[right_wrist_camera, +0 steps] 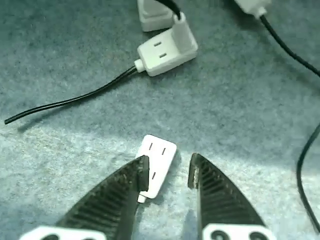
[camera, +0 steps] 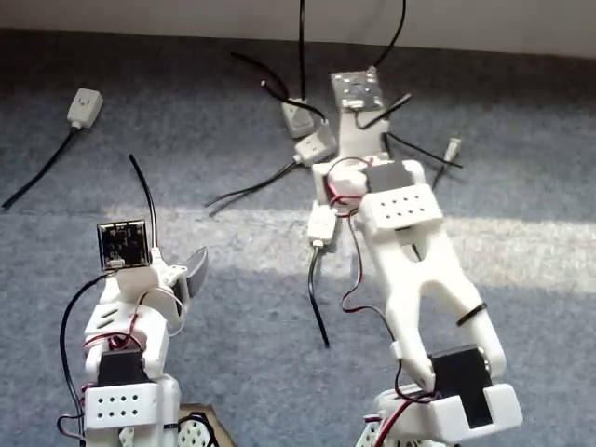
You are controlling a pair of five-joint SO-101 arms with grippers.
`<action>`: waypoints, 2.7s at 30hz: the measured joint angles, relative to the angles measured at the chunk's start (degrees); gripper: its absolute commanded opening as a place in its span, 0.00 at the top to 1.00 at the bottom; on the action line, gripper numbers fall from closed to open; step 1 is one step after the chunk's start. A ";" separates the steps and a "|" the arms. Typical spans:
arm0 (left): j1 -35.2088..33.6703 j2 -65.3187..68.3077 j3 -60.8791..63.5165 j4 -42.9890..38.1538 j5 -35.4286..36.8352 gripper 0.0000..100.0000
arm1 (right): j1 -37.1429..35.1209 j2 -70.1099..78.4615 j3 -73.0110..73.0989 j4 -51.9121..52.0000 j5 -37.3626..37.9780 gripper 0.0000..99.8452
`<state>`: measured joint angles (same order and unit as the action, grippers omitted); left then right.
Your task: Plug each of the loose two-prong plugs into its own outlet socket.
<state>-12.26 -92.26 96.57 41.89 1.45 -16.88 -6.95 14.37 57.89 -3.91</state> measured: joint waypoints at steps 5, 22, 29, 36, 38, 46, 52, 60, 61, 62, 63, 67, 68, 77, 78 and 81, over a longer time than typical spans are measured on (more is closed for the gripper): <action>-4.22 0.00 -1.23 1.49 -3.69 0.69 | 6.59 -0.09 3.34 6.68 0.00 0.86; -11.87 0.00 -1.58 1.93 -8.09 0.76 | 8.44 -0.35 20.04 4.22 0.00 0.86; -12.84 0.00 -7.03 9.32 -8.09 0.76 | 8.44 -0.35 26.90 -3.25 0.00 0.86; -10.37 11.16 -11.43 8.18 -8.09 0.76 | 8.44 -0.35 28.57 -5.63 0.00 0.86; -8.97 19.16 -15.47 7.38 -8.09 0.76 | 8.44 -0.35 30.07 -7.56 0.00 0.86; -7.65 54.42 -31.47 6.68 -8.09 0.77 | 8.53 -1.58 33.32 -12.40 0.00 0.86; -7.74 58.11 -32.26 5.45 -5.54 0.77 | 8.53 -1.58 33.32 -12.40 0.00 0.86; -6.86 63.21 -34.55 0.44 -2.55 0.77 | 8.53 -1.58 33.41 -12.57 0.00 0.86; -6.77 65.32 -35.69 0.44 -2.02 0.77 | 8.53 -1.58 33.41 -12.57 0.00 0.86; -6.77 67.52 -36.92 0.44 -1.23 0.77 | 8.53 -1.58 33.41 -12.57 0.00 0.86; -6.95 69.63 -38.15 0.44 0.18 0.77 | 8.53 -1.58 33.41 -12.57 0.00 0.86; -9.14 73.58 -40.53 3.08 4.66 0.77 | 8.53 -1.58 33.41 -13.54 0.00 0.86; -9.32 73.58 -40.53 3.34 5.54 0.77 | 8.62 -1.58 33.67 -13.80 0.18 0.86; -7.12 73.41 -40.53 3.60 16.18 0.76 | 8.62 -1.58 34.55 -14.42 0.26 0.86; -6.15 73.41 -40.53 3.60 17.76 0.76 | 8.62 -1.58 34.55 -14.42 0.26 0.86; -2.81 73.41 -40.26 3.78 21.63 0.76 | 8.62 -1.58 34.55 -14.42 0.26 0.86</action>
<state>-15.08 -18.86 56.31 45.67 23.08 -8.26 -8.53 48.92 43.47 -3.65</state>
